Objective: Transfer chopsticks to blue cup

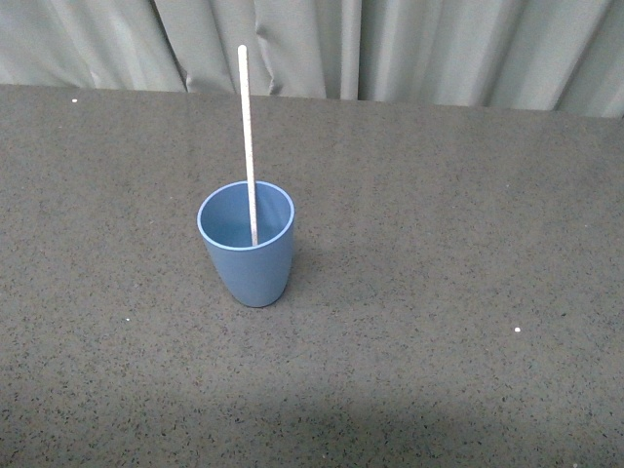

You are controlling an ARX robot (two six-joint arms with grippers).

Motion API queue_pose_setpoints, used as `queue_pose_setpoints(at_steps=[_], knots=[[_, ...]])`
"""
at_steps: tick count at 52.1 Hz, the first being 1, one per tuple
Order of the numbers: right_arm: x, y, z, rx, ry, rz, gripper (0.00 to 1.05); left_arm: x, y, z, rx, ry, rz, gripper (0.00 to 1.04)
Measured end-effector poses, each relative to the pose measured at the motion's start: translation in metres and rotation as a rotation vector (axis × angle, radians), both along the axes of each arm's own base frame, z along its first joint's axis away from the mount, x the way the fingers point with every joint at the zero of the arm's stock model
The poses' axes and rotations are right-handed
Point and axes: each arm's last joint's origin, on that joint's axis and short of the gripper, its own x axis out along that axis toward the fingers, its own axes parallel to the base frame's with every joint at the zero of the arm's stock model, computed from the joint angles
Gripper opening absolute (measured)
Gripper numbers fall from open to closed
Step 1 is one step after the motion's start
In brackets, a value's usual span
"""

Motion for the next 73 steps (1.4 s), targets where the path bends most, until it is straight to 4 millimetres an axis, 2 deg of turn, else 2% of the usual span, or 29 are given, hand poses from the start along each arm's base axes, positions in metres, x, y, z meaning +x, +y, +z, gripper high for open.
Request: queue_pose_setpoints(at_steps=[1,5,16,19,26,28,32,73], knots=[[0.0,0.0,0.0,0.0,0.0,0.0,0.01,0.0,0.0,0.0,0.0,0.0,0.0,0.98],[0.0,0.0,0.0,-0.001,0.0,0.0,0.18,0.0,0.0,0.0,0.0,0.0,0.0,0.98],[0.0,0.0,0.0,-0.001,0.0,0.0,0.5,0.0,0.0,0.0,0.0,0.0,0.0,0.98],[0.0,0.0,0.0,-0.001,0.0,0.0,0.6,0.0,0.0,0.0,0.0,0.0,0.0,0.98],[0.0,0.0,0.0,-0.001,0.0,0.0,0.93,0.0,0.0,0.0,0.0,0.0,0.0,0.98],[0.0,0.0,0.0,0.0,0.0,0.0,0.97,0.0,0.0,0.0,0.0,0.0,0.0,0.98],[0.0,0.0,0.0,-0.001,0.0,0.0,0.94,0.0,0.0,0.0,0.0,0.0,0.0,0.98],[0.0,0.0,0.0,0.0,0.0,0.0,0.95,0.0,0.0,0.0,0.0,0.0,0.0,0.98]])
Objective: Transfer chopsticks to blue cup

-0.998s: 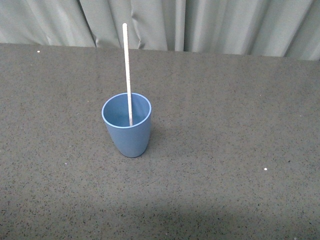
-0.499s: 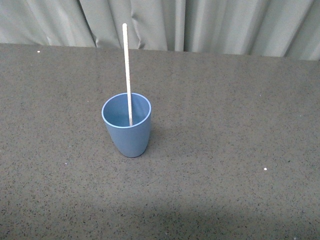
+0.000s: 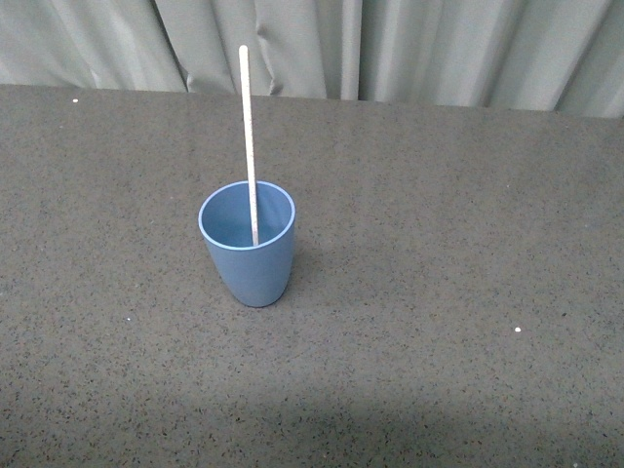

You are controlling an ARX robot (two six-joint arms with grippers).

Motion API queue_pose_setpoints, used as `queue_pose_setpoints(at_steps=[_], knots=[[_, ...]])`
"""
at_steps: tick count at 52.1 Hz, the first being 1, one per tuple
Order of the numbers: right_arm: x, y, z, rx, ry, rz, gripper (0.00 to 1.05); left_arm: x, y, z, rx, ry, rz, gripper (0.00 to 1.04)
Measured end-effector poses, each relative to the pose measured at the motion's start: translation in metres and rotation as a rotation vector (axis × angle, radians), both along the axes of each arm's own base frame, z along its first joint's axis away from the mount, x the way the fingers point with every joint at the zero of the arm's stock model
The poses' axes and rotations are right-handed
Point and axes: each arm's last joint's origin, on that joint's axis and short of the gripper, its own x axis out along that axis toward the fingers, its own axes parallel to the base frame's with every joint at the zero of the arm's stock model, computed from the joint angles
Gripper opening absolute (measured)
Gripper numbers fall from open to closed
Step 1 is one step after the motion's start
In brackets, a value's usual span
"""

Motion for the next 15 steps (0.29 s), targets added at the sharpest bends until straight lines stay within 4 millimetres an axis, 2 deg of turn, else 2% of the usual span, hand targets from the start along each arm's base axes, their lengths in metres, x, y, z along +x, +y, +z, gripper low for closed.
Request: queue_pose_setpoints(at_steps=[15], knots=[[0.0,0.0,0.0,0.0,0.0,0.0,0.95,0.0,0.0,0.0,0.0,0.0,0.0,0.98]])
